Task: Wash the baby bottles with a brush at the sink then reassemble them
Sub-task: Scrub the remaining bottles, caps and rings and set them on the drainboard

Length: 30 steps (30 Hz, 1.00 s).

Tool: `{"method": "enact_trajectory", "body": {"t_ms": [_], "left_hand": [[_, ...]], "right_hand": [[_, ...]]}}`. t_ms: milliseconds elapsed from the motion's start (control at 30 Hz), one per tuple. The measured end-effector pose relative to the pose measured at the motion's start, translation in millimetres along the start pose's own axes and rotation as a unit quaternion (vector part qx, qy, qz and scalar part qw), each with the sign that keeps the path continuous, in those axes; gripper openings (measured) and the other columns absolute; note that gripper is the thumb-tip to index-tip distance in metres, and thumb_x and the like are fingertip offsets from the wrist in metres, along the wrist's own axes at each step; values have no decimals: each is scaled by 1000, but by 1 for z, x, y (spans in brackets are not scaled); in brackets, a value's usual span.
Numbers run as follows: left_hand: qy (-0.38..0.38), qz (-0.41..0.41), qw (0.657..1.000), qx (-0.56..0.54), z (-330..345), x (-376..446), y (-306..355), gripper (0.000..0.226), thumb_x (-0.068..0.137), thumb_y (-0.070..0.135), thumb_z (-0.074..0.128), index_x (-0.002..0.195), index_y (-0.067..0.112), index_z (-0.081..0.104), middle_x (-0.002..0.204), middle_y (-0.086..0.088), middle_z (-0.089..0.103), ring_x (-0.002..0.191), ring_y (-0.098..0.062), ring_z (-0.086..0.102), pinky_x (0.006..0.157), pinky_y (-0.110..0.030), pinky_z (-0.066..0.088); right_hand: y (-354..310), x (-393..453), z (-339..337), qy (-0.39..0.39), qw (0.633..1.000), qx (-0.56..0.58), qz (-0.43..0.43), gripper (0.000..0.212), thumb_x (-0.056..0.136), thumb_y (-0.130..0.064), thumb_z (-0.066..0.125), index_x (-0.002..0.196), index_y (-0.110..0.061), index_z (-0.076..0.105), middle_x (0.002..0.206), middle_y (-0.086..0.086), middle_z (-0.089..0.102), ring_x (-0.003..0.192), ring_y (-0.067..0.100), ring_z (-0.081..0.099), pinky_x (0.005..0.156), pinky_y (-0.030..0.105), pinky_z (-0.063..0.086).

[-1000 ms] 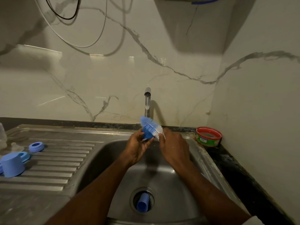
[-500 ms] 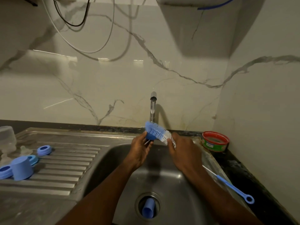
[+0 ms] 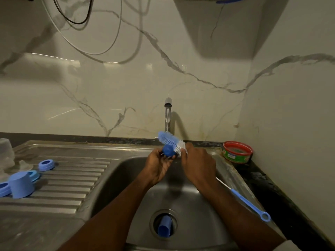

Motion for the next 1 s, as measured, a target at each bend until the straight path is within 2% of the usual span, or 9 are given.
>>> {"method": "enact_trajectory", "body": {"t_ms": [100,200,267,467,567,667,800,900,1000], "left_hand": [[-48,3,999,9,6,-2,-3,53,90,28,57,135,1,52,132,-28,61,115,-36,62,93,-35,56],[-73,13,996,59,10,-2,-3,46,89,22,65,129,2,57,129,-23,62,117,-33,62,86,-29,60],[-63,29,993,93,8,2,-3,47,87,21,67,129,2,58,129,-22,63,119,-31,64,92,-32,59],[-26,64,993,93,5,6,1,57,91,43,61,133,4,55,129,-23,65,120,-33,65,98,-39,56],[-56,28,987,147,6,5,-6,57,99,56,48,133,11,57,128,-22,67,119,-33,66,105,-44,51],[-44,40,974,217,7,4,-9,56,94,59,55,126,14,64,118,-16,72,108,-30,67,101,-43,48],[-22,73,984,160,2,7,1,49,84,35,73,123,7,65,120,-16,72,120,-35,65,111,-45,46],[-23,87,990,108,0,5,11,57,81,25,73,131,2,59,123,-19,70,118,-32,66,108,-43,49],[-45,63,997,21,6,1,12,57,88,27,69,136,0,54,127,-24,66,121,-35,64,100,-40,55]], "right_hand": [[5,6,1,-11,1000,-3,27,32,106,-44,45,127,-23,54,109,1,67,88,16,61,68,28,39],[8,3,2,-13,999,4,33,30,105,-43,46,126,-23,54,110,1,67,91,16,64,69,28,42],[9,1,0,-2,1000,9,28,30,105,-44,47,125,-23,54,111,1,68,93,17,65,68,29,42],[-8,-10,4,2,999,43,-3,33,105,-46,43,128,-25,53,113,0,67,93,16,64,70,26,44],[-8,-5,-1,2,999,33,11,35,106,-45,41,131,-23,51,116,2,66,96,18,64,69,27,40],[0,0,-8,0,999,11,47,34,106,-42,43,132,-21,50,118,3,66,100,20,65,68,29,36],[1,-3,-7,13,999,18,28,34,106,-42,45,131,-22,52,116,2,67,96,18,65,67,27,37],[-8,-11,-4,28,998,43,-20,32,104,-42,45,130,-23,51,112,1,66,90,15,64,66,25,41],[-15,-12,-5,47,997,42,-51,32,105,-40,43,130,-22,51,111,1,65,88,14,62,66,25,41]]}}
Point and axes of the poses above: each hand's wrist, its own x-axis towards the middle knuckle, its own z-axis out of the palm, y = z × x, the point moved 2 cm from there along x, towards the middle knuckle
